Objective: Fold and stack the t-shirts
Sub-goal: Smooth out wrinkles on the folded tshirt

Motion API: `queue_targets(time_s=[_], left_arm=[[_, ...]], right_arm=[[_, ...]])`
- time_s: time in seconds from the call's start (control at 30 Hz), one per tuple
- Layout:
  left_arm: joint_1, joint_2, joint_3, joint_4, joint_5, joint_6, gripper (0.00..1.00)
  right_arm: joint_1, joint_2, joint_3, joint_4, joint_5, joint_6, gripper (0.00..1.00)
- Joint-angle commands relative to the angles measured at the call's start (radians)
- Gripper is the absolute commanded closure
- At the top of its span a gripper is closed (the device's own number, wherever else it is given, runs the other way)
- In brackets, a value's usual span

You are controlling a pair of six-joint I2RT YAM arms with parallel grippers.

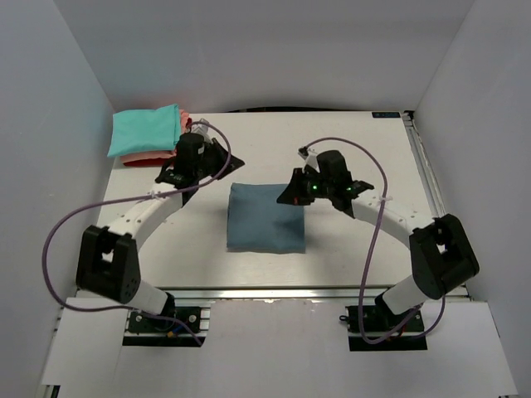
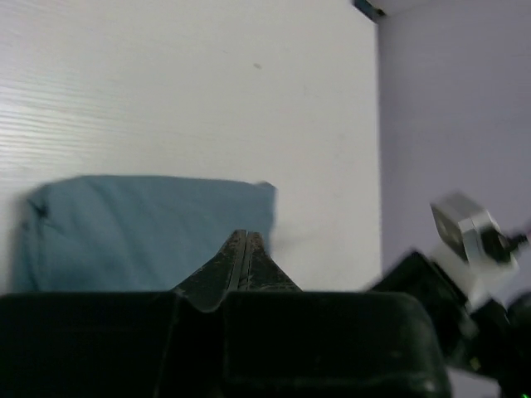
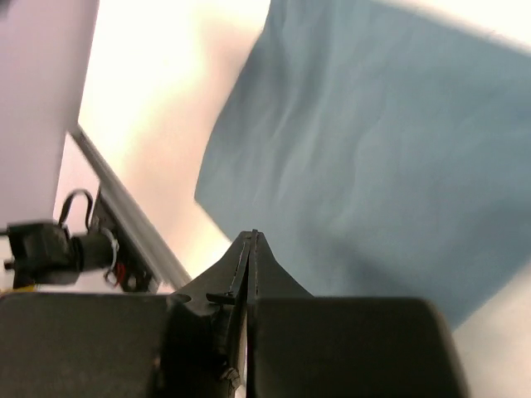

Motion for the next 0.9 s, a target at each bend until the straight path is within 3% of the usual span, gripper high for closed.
queue_targets(time_s=[0.0,0.23,0.6,0.87], left_arm=[[-0.071,-0.091,-0.084,-0.006,0.069,-0.086,0.95],[-0.194,-0.149,-0.312,0.211,0.018,-0.203,0.99],[-0.269,-0.023,-0.430,0.414,0.032,-0.304,1.00],[-0.309,-0.012,-0.473,0.364,-0.018,-0.280,1.00]], right_arm=[[-0.066,0.028,0.034,-0.078,0.034,-0.046,1.00],[-0.164,0.200,0.086,0.008,-0.058,-0.086,1.00],[-0.210,0.396,0.216,0.035,-0.107,-0.089,1.00],[-0.230,0.498,0.262,0.038,-0.110,-0.094,1.00]])
